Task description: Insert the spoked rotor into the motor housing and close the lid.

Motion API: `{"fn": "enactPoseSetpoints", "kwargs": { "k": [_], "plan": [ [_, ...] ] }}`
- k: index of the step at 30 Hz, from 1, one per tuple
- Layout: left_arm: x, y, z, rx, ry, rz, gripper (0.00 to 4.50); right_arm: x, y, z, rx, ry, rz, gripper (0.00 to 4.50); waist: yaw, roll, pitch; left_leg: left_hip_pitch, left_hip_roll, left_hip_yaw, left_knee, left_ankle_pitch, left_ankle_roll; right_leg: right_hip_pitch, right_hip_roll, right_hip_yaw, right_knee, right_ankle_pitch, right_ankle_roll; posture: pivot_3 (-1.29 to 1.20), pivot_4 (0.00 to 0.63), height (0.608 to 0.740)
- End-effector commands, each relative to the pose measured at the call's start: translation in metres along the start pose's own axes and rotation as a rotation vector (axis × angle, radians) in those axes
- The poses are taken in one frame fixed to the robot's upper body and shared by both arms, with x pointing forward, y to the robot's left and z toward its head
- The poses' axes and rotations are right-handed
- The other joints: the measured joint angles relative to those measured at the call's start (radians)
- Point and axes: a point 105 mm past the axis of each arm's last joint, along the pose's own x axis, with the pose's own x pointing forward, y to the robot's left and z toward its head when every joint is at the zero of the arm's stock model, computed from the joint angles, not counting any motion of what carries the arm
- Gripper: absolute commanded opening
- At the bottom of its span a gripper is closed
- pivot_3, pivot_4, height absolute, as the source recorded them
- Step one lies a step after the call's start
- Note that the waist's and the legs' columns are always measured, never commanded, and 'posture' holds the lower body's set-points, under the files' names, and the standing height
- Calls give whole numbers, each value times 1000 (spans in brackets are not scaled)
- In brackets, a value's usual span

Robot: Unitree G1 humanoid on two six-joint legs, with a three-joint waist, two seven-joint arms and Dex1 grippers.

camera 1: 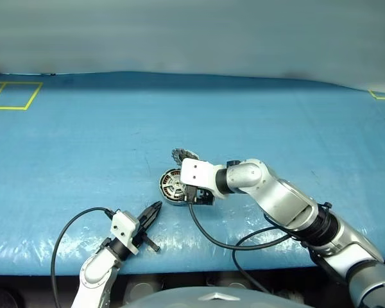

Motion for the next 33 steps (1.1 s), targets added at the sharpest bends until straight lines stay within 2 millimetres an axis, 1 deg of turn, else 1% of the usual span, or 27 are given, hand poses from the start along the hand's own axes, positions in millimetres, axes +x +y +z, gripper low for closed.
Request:
{"fn": "enactPoseSetpoints", "kwargs": {
  "k": [1,3,5,6,7,9,11,15,17,19,20,21,24,25,27,30,32,33],
  "plan": [
    [-1,-1,2,-3,-17,8,0,-27,6,3,-4,-19,40,2587,3,0,0,0,0,-1,0,0,0,0,0,0,0,0,0,0,150,740],
    [-1,-1,2,-4,-16,7,0,-33,8,-6,5,20,45,1932,1,0,0,0,-1,-1,0,-1,1,1,-1,-1,-1,0,-1,0,150,740],
    [-1,-1,1,-3,-16,5,0,-41,9,-23,22,87,51,1311,0,0,0,0,-1,-1,0,-1,1,1,-1,-1,-1,-2,-3,0,150,740],
    [-1,-1,1,-2,-16,5,0,-44,9,-29,26,109,45,912,0,0,0,0,0,-1,0,-1,1,1,-1,-1,-1,-3,-4,0,150,740],
    [-1,-1,1,-2,-16,5,0,-44,11,-28,51,89,47,646,0,0,0,0,0,-1,0,-1,1,1,-1,-1,-1,-3,-5,0,150,740],
    [-1,-1,1,-2,-16,3,0,-41,16,-19,106,22,50,12,-4,0,0,0,0,0,0,-1,1,1,0,0,0,-3,-5,0,150,740],
    [-1,-1,1,-2,-17,1,0,-37,17,-20,129,16,22,12,-4,0,0,1,1,0,0,0,1,0,1,1,1,0,-1,0,150,740],
    [0,-1,1,-1,-18,0,0,-35,4,-32,164,73,-97,12,1,0,0,1,0,-1,0,0,0,1,0,-1,1,-1,-1,0,150,740],
    [0,0,2,1,-17,-2,0,-43,-26,-55,182,189,-279,12,0,0,0,0,-1,0,1,0,0,1,-1,0,0,-1,-2,0,150,740],
    [1,0,2,5,-13,-8,0,-50,-47,-67,193,247,-398,12,0,0,0,0,-1,0,3,-1,1,1,-1,1,0,-2,-3,0,150,740],
    [1,0,2,6,-13,-11,0,-52,-57,-71,182,257,-447,12,0,0,0,0,-1,0,4,-1,1,1,-1,1,0,-1,-3,0,150,740],
    [2,0,2,6,-13,-12,0,-52,-65,-70,180,237,-474,12,0,0,0,0,-1,1,4,-1,1,1,-1,1,0,-1,-3,0,150,740],
    [3,1,3,8,-14,-14,0,-48,-79,-66,203,171,-514,12,-2,1,0,0,0,1,5,-1,1,1,0,2,1,-1,-3,0,150,740],
    [3,1,3,8,-15,-15,0,-43,-86,-57,203,84,-513,12,-2,1,0,0,0,1,5,-1,1,0,1,2,1,-1,-3,0,150,740],
    [3,1,4,10,-17,-16,0,-35,-93,-40,264,-73,-491,12,-3,1,0,0,1,1,4,-1,1,0,2,2,2,1,0,0,150,740],
    [4,2,5,10,-18,-13,0,-28,-93,-23,336,-212,-431,12,-1,2,1,-1,1,1,4,-1,1,0,4,3,2,2,3,0,150,740],
    [3,2,5,11,-18,-9,0,-22,-87,-13,382,-277,-376,12,1,2,1,-1,1,0,4,-1,1,0,3,3,1,3,3,0,150,740],
    [3,2,5,11,-17,-6,0,-18,-80,-9,409,-303,-330,12,1,2,1,-2,1,1,4,-1,1,0,3,3,1,3,4,0,150,740]
  ]
}}
